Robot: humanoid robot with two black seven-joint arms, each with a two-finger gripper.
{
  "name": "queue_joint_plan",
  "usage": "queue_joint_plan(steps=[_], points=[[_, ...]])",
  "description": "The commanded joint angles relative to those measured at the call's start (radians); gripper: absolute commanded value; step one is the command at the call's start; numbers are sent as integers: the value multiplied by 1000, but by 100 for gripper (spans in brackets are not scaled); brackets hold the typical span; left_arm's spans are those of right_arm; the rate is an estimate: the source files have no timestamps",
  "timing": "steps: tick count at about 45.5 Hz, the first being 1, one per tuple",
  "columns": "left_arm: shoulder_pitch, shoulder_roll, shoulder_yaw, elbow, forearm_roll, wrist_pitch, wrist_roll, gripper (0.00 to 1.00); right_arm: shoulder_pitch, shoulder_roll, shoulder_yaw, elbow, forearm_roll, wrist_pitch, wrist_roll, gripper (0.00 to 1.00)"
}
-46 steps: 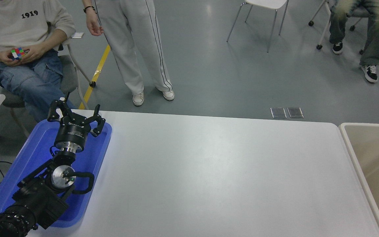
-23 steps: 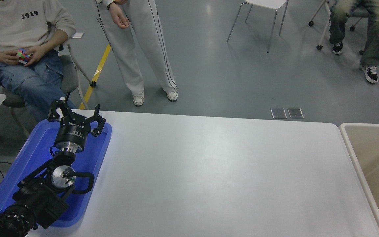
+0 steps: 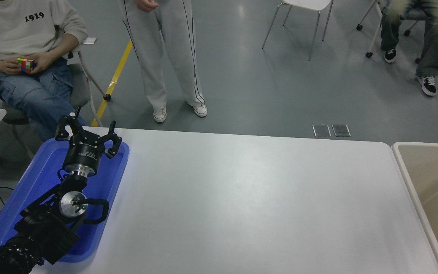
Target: Pick up paper ball place in dustbin
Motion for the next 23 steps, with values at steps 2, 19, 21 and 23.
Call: queue_joint_plan(steps=[2,19,21,23], points=[[0,0,0,0,0,0,0,100,0,2,1,-10,2,-79,0,82],[0,1,0,0,0,0,0,100,40,-9,44,4,2,-85,0,98],[0,1,0,0,0,0,0,100,49,-26,67,4,2,-85,0,98],[0,0,0,0,0,0,0,100,60,-40,79,4,2,-85,0,98]])
